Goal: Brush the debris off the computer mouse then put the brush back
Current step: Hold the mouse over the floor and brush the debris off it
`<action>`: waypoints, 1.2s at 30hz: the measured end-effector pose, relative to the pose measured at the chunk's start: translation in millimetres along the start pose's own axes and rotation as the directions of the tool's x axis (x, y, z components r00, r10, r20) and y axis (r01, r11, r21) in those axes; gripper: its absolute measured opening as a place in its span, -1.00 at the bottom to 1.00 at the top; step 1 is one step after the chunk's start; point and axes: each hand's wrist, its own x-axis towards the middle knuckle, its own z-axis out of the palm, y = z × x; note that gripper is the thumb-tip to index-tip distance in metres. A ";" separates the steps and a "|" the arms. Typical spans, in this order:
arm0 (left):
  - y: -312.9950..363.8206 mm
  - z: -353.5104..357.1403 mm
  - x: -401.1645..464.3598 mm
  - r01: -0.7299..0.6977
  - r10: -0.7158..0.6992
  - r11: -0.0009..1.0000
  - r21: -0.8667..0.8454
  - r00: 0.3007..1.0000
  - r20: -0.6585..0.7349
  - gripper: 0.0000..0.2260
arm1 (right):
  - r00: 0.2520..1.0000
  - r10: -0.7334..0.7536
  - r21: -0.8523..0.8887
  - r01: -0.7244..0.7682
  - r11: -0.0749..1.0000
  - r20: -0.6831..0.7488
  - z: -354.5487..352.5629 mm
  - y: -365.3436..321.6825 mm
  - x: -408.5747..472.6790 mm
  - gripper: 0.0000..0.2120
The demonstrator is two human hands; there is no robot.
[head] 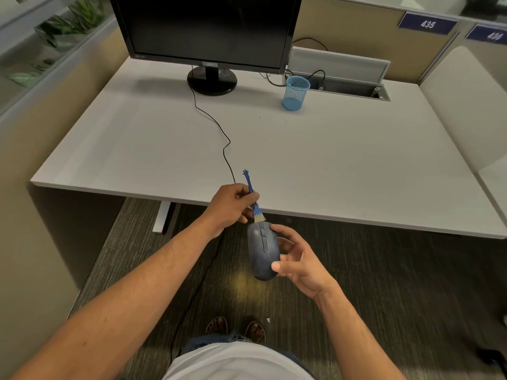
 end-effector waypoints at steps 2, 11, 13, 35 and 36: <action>0.1 1.2 -0.2 -0.005 0.004 1.000 0.020 1.000 0.005 -0.92 | 1.000 -0.002 -0.002 0.002 1.000 0.003 1.4 0.0 -0.1 -0.25; -1.1 -8.7 -1.2 0.021 -0.031 0.992 0.124 0.996 0.083 -0.88 | 1.000 -0.022 0.012 0.022 1.000 -0.020 1.4 -0.4 -2.6 -0.25; 0.1 -13.2 -2.2 0.023 -0.044 0.988 0.152 0.990 0.136 -0.89 | 1.000 -0.021 0.018 0.021 1.000 -0.015 1.3 0.6 -3.5 -0.25; -10.0 -5.5 -2.1 0.042 -0.043 0.999 0.029 0.998 0.044 -0.88 | 0.999 -0.020 0.034 0.021 0.999 -0.031 0.6 1.0 -6.2 -0.25; -10.8 -7.8 -2.1 0.045 -0.048 0.998 0.046 0.997 0.057 -0.88 | 0.999 -0.023 0.032 0.024 0.999 -0.032 0.0 1.3 -6.6 -0.25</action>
